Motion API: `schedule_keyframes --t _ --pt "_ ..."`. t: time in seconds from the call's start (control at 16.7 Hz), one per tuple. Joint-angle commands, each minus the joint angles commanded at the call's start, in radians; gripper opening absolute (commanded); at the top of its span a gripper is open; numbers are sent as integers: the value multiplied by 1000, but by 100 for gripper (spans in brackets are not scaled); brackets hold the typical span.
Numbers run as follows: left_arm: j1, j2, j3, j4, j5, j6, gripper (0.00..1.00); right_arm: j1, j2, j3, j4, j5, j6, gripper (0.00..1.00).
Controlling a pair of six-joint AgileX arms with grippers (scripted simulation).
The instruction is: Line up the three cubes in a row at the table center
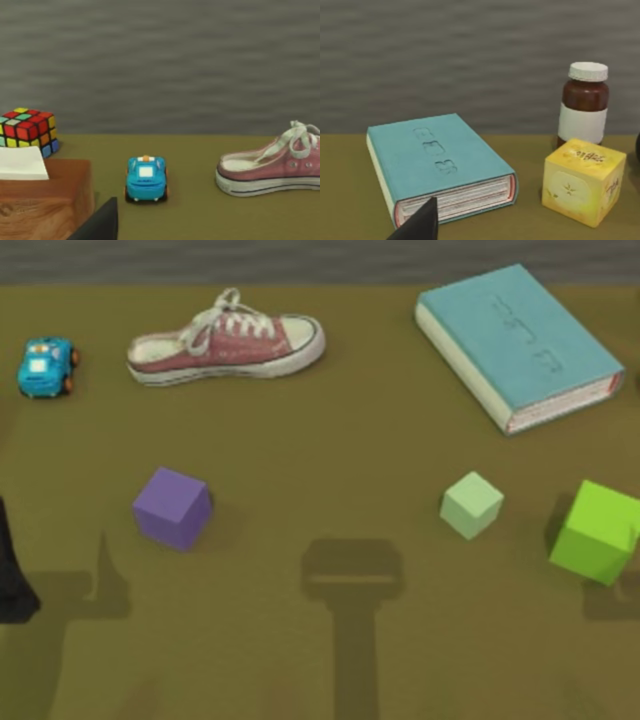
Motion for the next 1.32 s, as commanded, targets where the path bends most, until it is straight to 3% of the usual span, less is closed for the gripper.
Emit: schedule_keyframes --t 0.3,0.54,1.32 --pt "0 0 0 0 0 0 100 19 61 62 -41 -3 -9 100" --pt "0 0 0 0 0 0 100 72 292 284 -181 -3 -40 100" --pt "0 0 0 0 0 0 100 325 1681 1337 -905 2 -200 100"
